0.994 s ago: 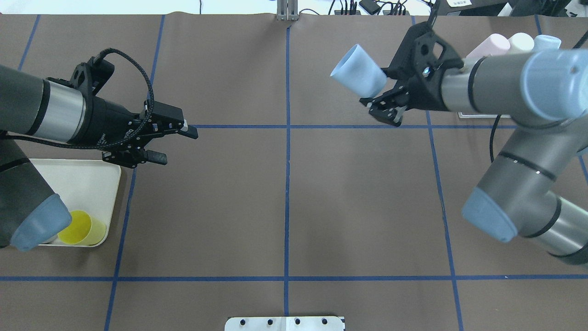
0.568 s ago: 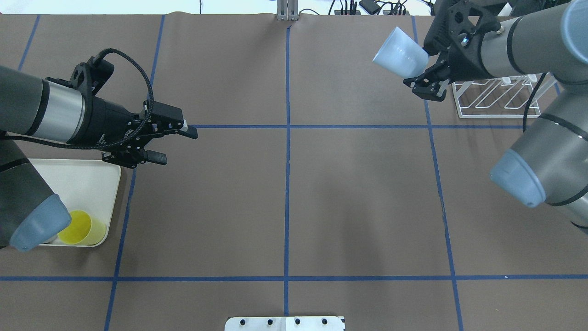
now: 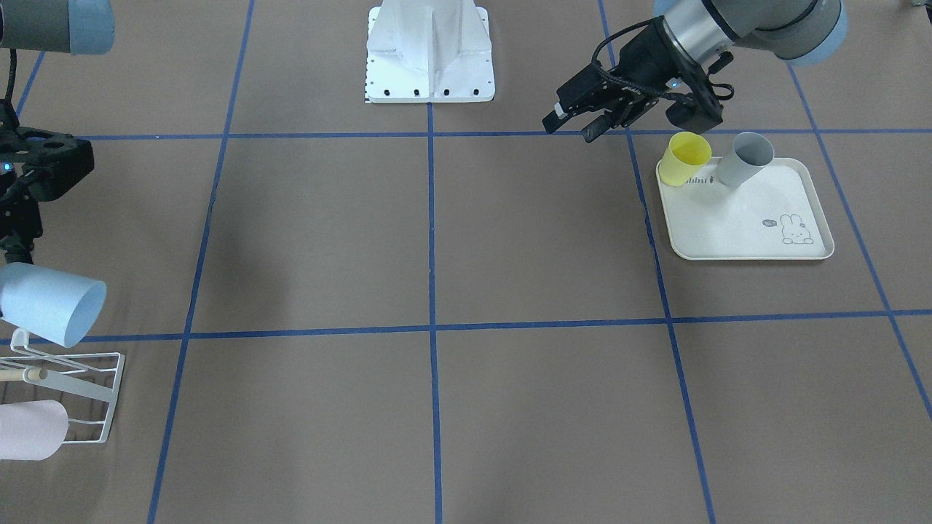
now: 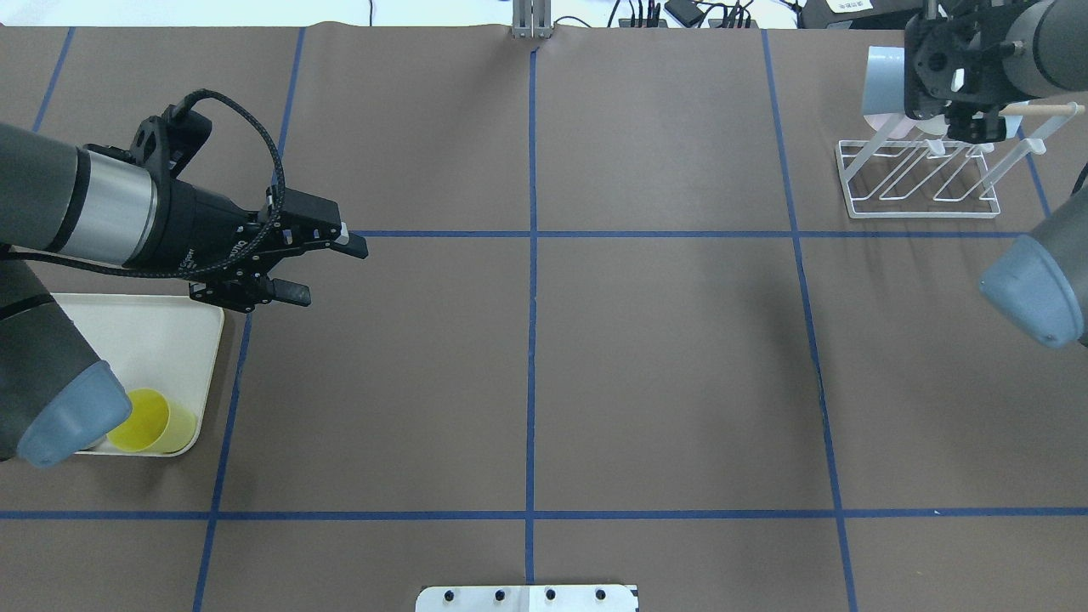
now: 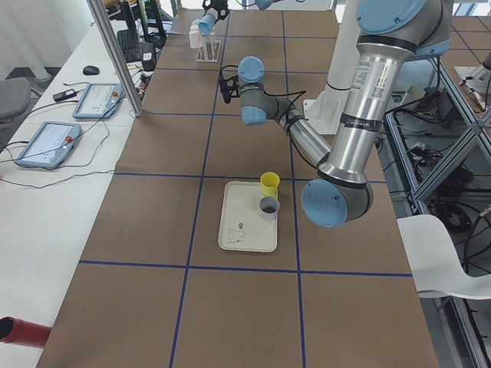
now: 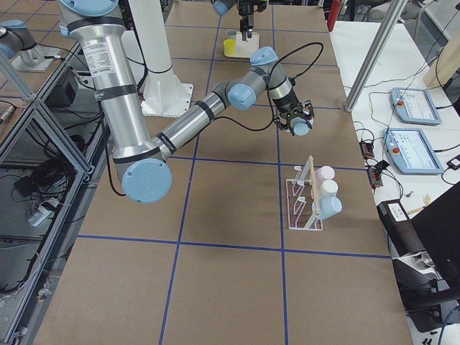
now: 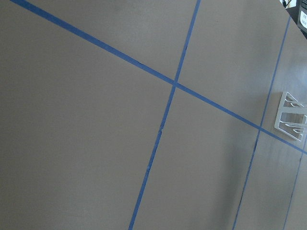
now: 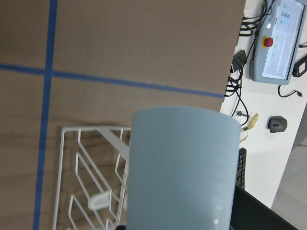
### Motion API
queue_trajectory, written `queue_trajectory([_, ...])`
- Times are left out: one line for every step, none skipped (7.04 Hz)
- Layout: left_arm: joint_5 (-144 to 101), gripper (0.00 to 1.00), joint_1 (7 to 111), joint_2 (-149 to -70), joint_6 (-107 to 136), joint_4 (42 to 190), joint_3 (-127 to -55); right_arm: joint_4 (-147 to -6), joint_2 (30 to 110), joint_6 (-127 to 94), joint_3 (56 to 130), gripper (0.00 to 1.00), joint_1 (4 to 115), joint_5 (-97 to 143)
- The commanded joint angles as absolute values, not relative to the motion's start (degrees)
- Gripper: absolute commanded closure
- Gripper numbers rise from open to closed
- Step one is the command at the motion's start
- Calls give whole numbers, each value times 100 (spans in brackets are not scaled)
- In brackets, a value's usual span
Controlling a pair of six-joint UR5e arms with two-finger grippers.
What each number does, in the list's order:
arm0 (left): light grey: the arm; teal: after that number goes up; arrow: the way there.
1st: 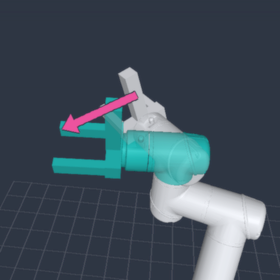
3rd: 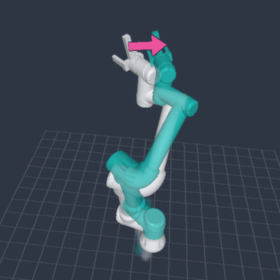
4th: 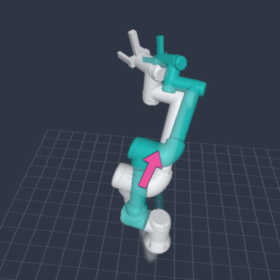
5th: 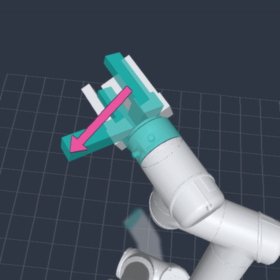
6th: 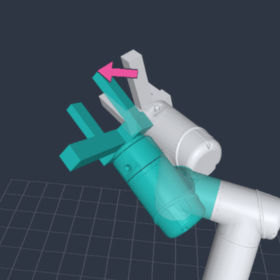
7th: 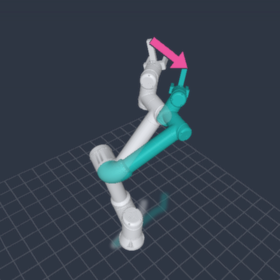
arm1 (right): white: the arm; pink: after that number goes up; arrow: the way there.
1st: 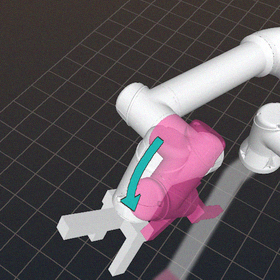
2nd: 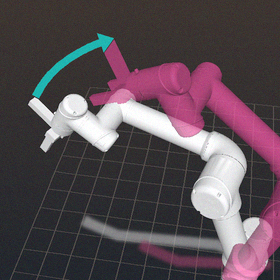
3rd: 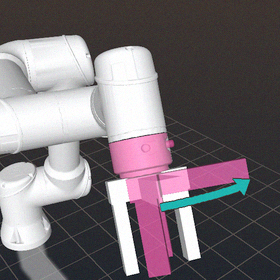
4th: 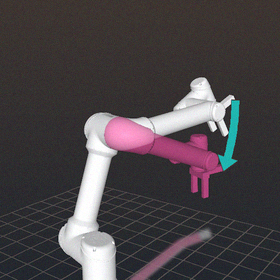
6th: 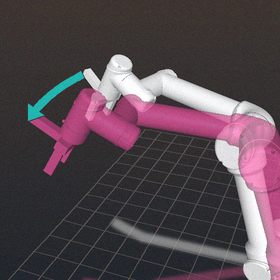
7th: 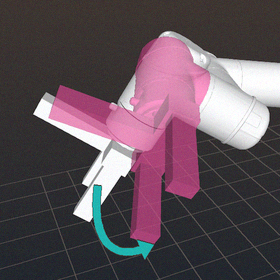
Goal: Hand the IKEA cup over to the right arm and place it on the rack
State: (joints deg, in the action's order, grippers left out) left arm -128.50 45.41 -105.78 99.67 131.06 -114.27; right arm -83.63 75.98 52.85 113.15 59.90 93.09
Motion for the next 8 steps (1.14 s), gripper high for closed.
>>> queue_trajectory([-12850,0,4535,-10582,9975,13113,-11426,-8385,7970,7129,11303,100,5994,8379])
queue_trajectory([-12850,0,4518,-10582,9967,13113,-11426,-8385,8102,7650,11303,100,5985,7932])
queue_trajectory([-12850,0,4518,-10591,9967,13113,-11426,-8385,8121,7681,11224,100,5959,7719])
queue_trajectory([-12850,0,4518,-10591,9967,13113,-11426,-8385,8078,7682,11076,100,5846,7639])
queue_trajectory([-12850,0,4518,-10591,9967,13113,-11417,-8385,8051,7629,11005,100,5645,7385])
queue_trajectory([-12858,0,4518,-10591,9967,13113,-11417,-8376,8051,7603,10943,100,5512,7261])
queue_trajectory([-12858,0,4518,-10600,9967,13113,-11417,-8376,8051,7594,10934,100,5467,7242])
queue_trajectory([-12858,0,4518,-10600,9967,13122,-11417,-8385,8051,7594,10925,100,5432,7216])
